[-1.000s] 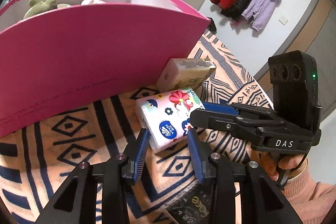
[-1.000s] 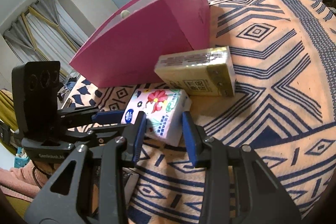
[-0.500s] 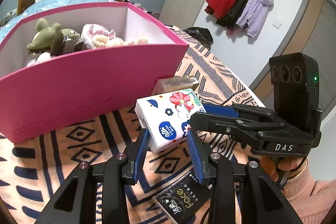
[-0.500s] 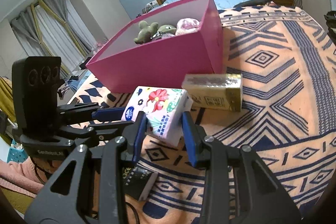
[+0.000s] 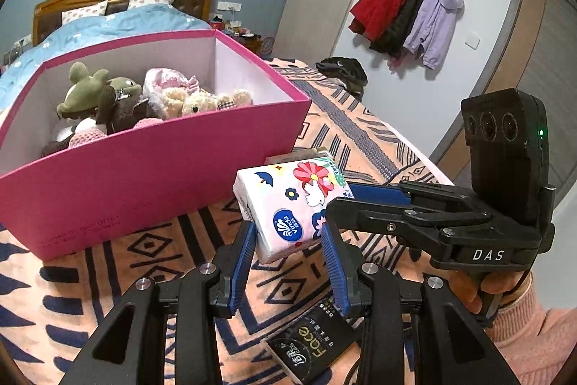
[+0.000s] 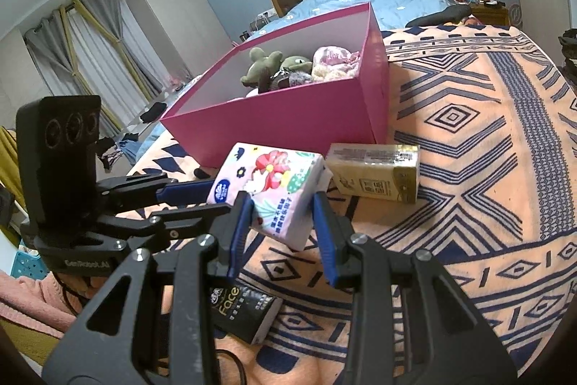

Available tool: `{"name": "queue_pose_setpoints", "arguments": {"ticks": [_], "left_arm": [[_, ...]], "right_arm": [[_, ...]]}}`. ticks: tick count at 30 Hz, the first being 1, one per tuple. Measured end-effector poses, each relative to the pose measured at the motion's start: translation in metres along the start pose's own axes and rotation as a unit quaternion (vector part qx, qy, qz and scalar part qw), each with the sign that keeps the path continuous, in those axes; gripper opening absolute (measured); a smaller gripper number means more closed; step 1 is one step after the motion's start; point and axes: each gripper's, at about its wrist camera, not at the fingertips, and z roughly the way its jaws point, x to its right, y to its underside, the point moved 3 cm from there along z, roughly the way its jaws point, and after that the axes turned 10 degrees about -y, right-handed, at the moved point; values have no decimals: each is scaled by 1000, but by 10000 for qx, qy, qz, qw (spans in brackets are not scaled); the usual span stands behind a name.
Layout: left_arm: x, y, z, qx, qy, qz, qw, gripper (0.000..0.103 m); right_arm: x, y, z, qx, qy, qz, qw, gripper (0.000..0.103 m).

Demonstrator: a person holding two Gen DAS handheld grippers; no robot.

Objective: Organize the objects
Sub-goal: 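Carry the tissue pack over the magenta box rim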

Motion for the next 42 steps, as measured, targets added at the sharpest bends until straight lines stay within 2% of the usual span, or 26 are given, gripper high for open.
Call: {"name": "queue_pose_setpoints", "arguments": {"ticks": [42], "left_arm": [[-1,-26,-20,431,-65,80,9990,38]], "right_arm": [[-14,-27,-12,280,-107,-287,9991,38]]}}
